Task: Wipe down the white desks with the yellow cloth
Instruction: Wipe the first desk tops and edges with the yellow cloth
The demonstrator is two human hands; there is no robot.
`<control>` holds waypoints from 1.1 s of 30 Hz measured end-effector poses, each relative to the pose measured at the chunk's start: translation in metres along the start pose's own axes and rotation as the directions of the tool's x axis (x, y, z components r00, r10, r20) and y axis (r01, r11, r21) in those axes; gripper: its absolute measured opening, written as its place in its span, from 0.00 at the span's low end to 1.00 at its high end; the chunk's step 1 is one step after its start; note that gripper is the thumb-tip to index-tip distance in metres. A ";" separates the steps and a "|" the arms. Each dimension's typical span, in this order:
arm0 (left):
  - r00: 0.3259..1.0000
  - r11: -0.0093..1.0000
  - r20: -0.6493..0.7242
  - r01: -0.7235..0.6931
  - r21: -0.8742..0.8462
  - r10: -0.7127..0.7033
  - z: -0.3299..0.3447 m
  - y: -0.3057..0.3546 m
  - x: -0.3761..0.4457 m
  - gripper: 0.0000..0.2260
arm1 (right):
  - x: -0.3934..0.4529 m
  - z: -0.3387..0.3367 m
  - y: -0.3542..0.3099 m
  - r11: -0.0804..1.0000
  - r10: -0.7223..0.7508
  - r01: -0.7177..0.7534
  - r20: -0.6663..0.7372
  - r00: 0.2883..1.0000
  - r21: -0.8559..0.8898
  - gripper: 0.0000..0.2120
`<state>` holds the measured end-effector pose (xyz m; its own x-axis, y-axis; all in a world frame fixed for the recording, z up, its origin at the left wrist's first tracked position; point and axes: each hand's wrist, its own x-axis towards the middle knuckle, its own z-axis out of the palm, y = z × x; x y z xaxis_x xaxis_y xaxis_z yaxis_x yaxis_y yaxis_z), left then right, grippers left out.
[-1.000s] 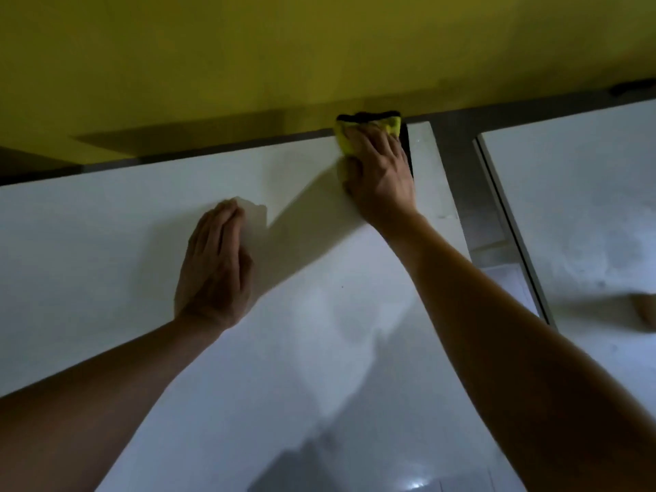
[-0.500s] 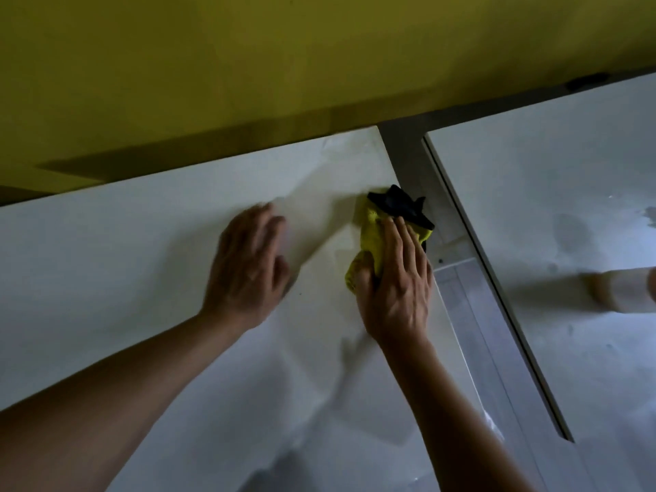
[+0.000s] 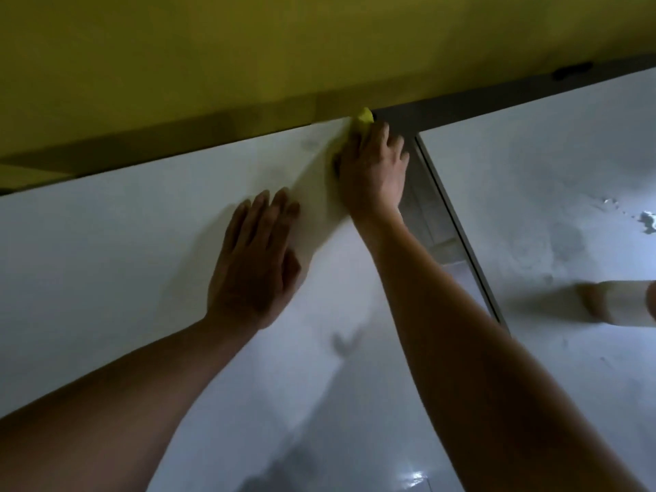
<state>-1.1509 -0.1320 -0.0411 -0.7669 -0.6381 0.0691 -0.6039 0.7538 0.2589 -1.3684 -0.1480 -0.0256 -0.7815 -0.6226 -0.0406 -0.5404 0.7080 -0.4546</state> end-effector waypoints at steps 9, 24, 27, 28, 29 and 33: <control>1.000 1.000 -0.010 0.003 0.011 -0.002 0.000 -0.007 0.010 0.29 | 0.022 -0.004 0.001 0.988 0.046 -0.050 0.034 0.998 0.147 0.22; 0.999 0.999 -0.015 -0.031 0.023 0.032 0.002 -0.004 0.004 0.28 | -0.117 -0.045 0.087 0.975 0.170 -0.170 0.012 0.985 0.143 0.18; 0.999 0.999 -0.028 -0.046 0.028 0.047 0.002 -0.004 0.003 0.27 | -0.076 -0.031 0.059 0.985 0.111 -0.108 -0.014 0.994 0.137 0.20; 0.998 0.998 -0.032 -0.049 0.033 0.050 0.003 -0.004 0.003 0.27 | -0.057 -0.025 0.049 0.988 0.088 -0.086 -0.008 0.996 0.131 0.21; 0.998 0.998 -0.034 -0.049 0.040 0.050 0.003 -0.005 0.003 0.27 | -0.037 -0.019 0.038 0.989 0.065 -0.065 0.007 0.998 0.129 0.21; 0.999 0.998 -0.031 -0.030 0.060 0.032 0.004 -0.005 0.011 0.28 | 0.024 -0.005 0.010 0.981 0.064 -0.074 0.056 0.996 0.180 0.20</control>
<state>-1.1574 -0.1420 -0.0454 -0.7785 -0.6185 0.1066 -0.5930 0.7805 0.1980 -1.3939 -0.1537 -0.0268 -0.7962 -0.5932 -0.1192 -0.4164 0.6801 -0.6034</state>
